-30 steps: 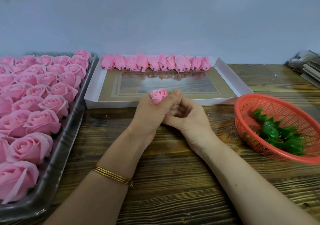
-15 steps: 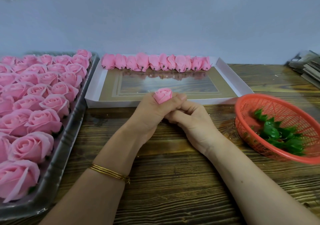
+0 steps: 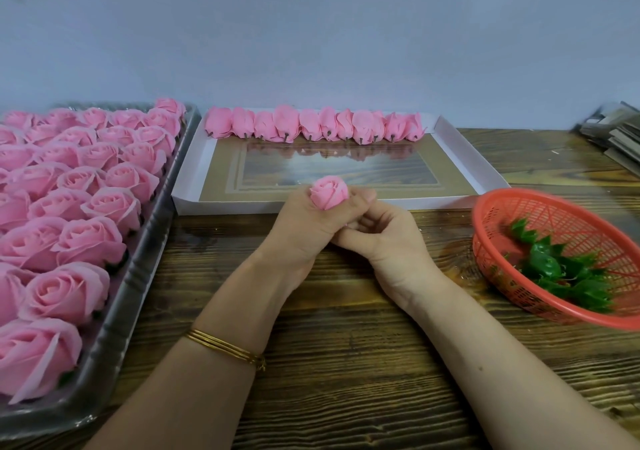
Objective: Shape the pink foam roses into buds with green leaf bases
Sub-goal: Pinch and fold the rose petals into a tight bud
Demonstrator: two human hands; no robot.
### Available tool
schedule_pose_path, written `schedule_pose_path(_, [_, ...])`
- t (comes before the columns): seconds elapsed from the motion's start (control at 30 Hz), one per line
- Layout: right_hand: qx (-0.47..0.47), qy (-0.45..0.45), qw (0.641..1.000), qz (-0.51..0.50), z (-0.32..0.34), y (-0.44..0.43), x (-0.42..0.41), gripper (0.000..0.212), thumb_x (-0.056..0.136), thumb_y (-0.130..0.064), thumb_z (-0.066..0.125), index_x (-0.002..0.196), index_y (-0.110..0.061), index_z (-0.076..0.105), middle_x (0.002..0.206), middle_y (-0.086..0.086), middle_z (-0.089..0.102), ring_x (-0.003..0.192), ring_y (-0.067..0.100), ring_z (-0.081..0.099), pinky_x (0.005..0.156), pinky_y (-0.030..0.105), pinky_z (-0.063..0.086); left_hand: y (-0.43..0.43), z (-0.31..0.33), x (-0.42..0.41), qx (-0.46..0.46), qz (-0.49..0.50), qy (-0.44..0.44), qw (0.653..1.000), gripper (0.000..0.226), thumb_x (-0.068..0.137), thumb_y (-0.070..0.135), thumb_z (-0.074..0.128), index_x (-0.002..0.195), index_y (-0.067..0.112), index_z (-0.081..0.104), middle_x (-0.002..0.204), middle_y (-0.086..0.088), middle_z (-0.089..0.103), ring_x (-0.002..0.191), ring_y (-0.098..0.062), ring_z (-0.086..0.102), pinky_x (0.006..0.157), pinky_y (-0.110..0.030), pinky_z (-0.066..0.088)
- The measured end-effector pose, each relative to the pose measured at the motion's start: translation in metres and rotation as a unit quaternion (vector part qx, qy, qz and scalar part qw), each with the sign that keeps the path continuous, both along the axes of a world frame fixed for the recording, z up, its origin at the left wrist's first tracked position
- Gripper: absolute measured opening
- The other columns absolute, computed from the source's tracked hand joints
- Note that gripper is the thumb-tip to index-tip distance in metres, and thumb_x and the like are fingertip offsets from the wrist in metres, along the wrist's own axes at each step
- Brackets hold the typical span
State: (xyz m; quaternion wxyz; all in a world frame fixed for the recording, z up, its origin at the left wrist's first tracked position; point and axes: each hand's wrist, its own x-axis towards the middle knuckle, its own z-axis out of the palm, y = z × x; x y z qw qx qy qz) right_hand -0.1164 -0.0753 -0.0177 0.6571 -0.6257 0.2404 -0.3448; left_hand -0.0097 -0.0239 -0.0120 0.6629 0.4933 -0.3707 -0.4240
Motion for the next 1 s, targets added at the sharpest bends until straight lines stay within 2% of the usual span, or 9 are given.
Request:
schedule_pose_path(0.07, [0.019,-0.009,0.999,0.036,0.002,-0.001,-0.001,0.028,0.077,0.016,0.066,0.094,-0.005,0.071,0.092,0.021,0.067,0.088,0.023,0.061,0.090,0.035,0.050,0.003,0.004,0.002,0.012,-0.023,-0.011,1.000,0.034,0.070,0.027,0.075,0.093,0.002,0.072,0.096,-0.024,0.070,0.089,-0.024,0.067,0.088,-0.037,0.057])
schedule_pose_path(0.17, [0.045,-0.021,0.996,0.078,0.002,-0.003,-0.002,0.021,0.069,0.006,0.065,0.082,-0.008,0.072,0.079,0.010,0.069,0.078,0.015,0.064,0.079,0.025,0.052,0.007,0.009,0.002,0.019,-0.035,-0.035,0.999,0.038,0.070,0.028,0.073,0.095,-0.001,0.070,0.111,-0.032,0.064,0.092,-0.024,0.064,0.094,-0.044,0.052])
schedule_pose_path(0.27, [0.062,-0.022,0.994,0.088,0.002,-0.005,-0.003,0.019,0.065,0.004,0.062,0.074,-0.009,0.072,0.070,0.006,0.066,0.071,0.013,0.061,0.075,0.025,0.050,0.007,0.009,-0.001,0.019,-0.013,-0.043,0.999,0.033,0.079,0.023,0.071,0.096,-0.006,0.068,0.104,-0.036,0.063,0.090,-0.027,0.059,0.090,-0.048,0.049])
schedule_pose_path(0.37, [0.095,-0.027,0.992,0.083,0.005,-0.007,-0.003,0.035,0.062,-0.001,0.052,0.088,-0.005,0.074,0.083,0.011,0.066,0.077,0.017,0.056,0.073,0.026,0.045,0.005,0.005,-0.004,0.012,0.022,-0.058,0.998,0.008,0.089,0.013,0.068,0.088,0.008,0.073,0.085,-0.015,0.066,0.081,-0.022,0.060,0.077,-0.040,0.049])
schedule_pose_path(0.47, [0.139,-0.037,0.989,0.037,0.008,-0.008,-0.005,0.041,0.063,-0.013,0.055,0.098,-0.004,0.074,0.095,0.016,0.064,0.087,0.023,0.054,0.073,0.027,0.046,0.002,0.001,-0.005,0.003,0.070,-0.104,0.992,0.009,0.086,0.009,0.072,0.083,0.018,0.073,0.075,0.008,0.071,0.071,-0.004,0.065,0.066,-0.023,0.053])
schedule_pose_path(0.63, [0.127,-0.037,0.991,-0.024,0.009,-0.007,-0.005,0.033,0.073,-0.026,0.068,0.094,-0.002,0.061,0.086,0.014,0.063,0.078,0.018,0.061,0.064,0.023,0.051,0.000,-0.002,-0.008,0.033,0.154,-0.250,0.955,0.028,0.078,0.017,0.080,0.071,0.027,0.055,0.078,0.001,0.061,0.061,0.006,0.055,0.054,-0.010,0.041])
schedule_pose_path(0.83, [0.115,-0.030,0.992,-0.046,0.009,-0.001,-0.002,0.048,0.067,-0.024,0.083,0.101,0.003,0.061,0.096,0.028,0.061,0.090,0.032,0.061,0.093,0.054,0.048,0.003,-0.004,-0.007,0.011,0.123,-0.322,0.939,0.009,0.083,0.014,0.075,0.079,0.022,0.073,0.074,0.005,0.072,0.073,-0.007,0.067,0.065,-0.027,0.053])
schedule_pose_path(0.9, [0.116,-0.028,0.992,-0.052,0.009,-0.001,-0.002,0.050,0.066,-0.022,0.084,0.101,0.005,0.062,0.097,0.030,0.063,0.090,0.033,0.063,0.098,0.055,0.046,0.003,-0.005,-0.008,0.008,0.123,-0.325,0.938,0.004,0.083,0.015,0.074,0.083,0.019,0.075,0.078,0.003,0.073,0.076,-0.010,0.068,0.068,-0.031,0.055])
schedule_pose_path(1.0, [0.115,-0.028,0.992,-0.053,0.007,-0.003,-0.002,0.048,0.067,-0.023,0.078,0.100,0.008,0.064,0.097,0.030,0.067,0.089,0.032,0.065,0.097,0.052,0.049,0.003,-0.005,-0.007,-0.002,0.123,-0.323,0.938,0.022,0.083,0.014,0.074,0.078,0.035,0.071,0.073,0.012,0.071,0.072,-0.004,0.066,0.063,-0.019,0.051])
